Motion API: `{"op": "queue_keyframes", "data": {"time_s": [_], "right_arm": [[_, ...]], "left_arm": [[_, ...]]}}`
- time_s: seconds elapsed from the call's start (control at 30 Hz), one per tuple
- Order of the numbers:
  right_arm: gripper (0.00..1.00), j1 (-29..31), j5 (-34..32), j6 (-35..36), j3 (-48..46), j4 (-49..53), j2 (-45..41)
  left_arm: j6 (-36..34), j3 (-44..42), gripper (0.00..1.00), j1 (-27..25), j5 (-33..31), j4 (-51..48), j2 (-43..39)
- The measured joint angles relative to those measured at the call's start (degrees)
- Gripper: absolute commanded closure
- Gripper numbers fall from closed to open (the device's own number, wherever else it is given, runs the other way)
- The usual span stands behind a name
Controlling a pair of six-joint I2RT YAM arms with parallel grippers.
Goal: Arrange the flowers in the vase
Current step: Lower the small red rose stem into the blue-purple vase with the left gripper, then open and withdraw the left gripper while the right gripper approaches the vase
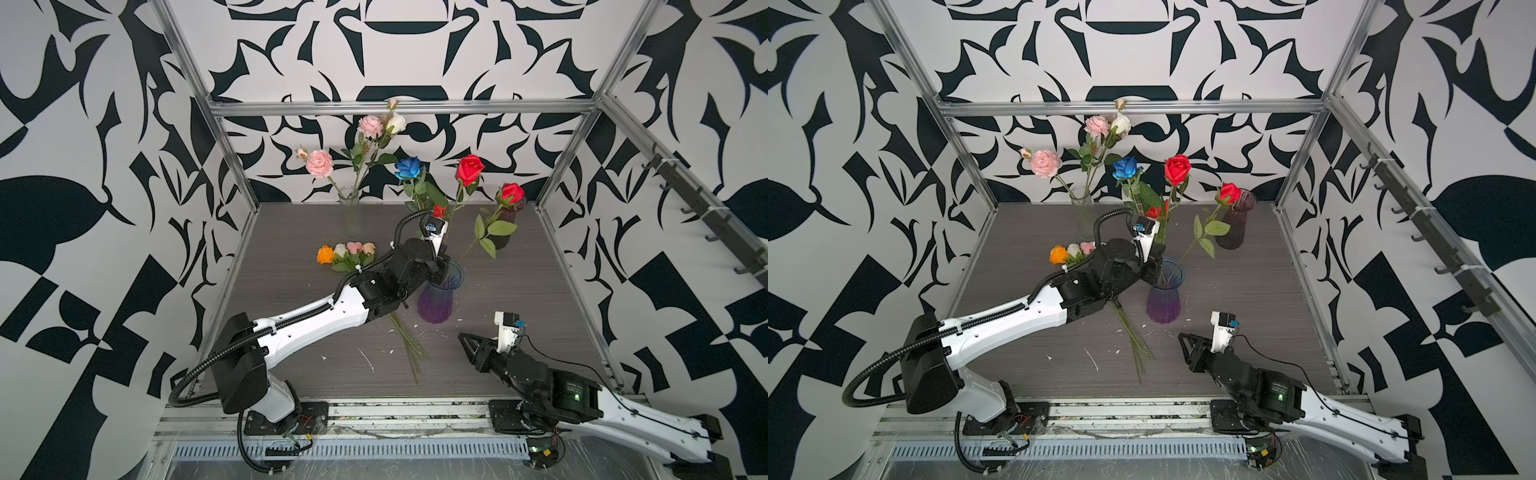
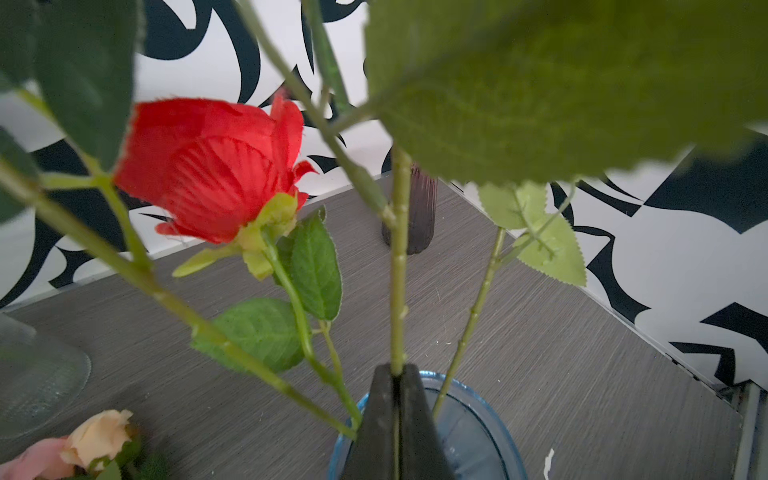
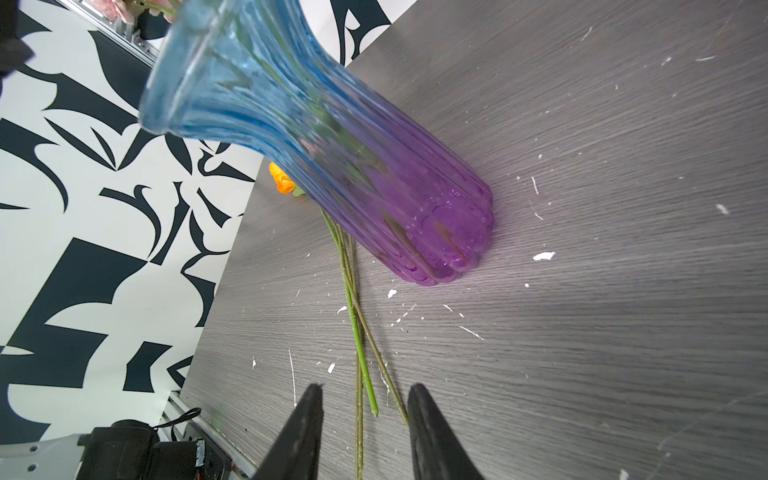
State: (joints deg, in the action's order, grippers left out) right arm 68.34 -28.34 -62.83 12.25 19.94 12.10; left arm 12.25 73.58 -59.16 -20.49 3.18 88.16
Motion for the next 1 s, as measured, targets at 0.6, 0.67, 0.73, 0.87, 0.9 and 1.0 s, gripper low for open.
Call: {"op": "queue_keyframes", "data": {"time_s": [0.6,0.67,0.73,0.87,0.9,1.0], "right_arm": [[0.62,0.0,0.0,-0.02,0.0,-0.02,2.12],[0.62,0.0,-0.02,-0.02,0.0,-0.02,2.05],[0.62,0.02,-0.04,-0.02,0.0,0.0,2.05],[0.62,0.0,-0.09,-0.02,0.0,0.0,2.03],[0.62,0.0,-0.09,-0.02,0.0,0.0,1.9],[0.62,0.0,-0.42,-0.04,0.0,0.0,1.25]], "left_arm": [[1.51,-0.92,0.79,-0.44,0.11,0.02,0.96],[1.66,-0.92,0.63,-0.44,0.63,0.0,1.01],[1.77,-0.92,0.6,-0.48,1.4,-0.04,1.01],[1.44,-0.92,0.58,-0.5,2.58,-0.07,0.98],[1.44,-0.92,0.58,-0.5,2.78,-0.17,0.92],[1.44,-0.92,0.58,-0.5,3.23,-1.4,-0.15]]}}
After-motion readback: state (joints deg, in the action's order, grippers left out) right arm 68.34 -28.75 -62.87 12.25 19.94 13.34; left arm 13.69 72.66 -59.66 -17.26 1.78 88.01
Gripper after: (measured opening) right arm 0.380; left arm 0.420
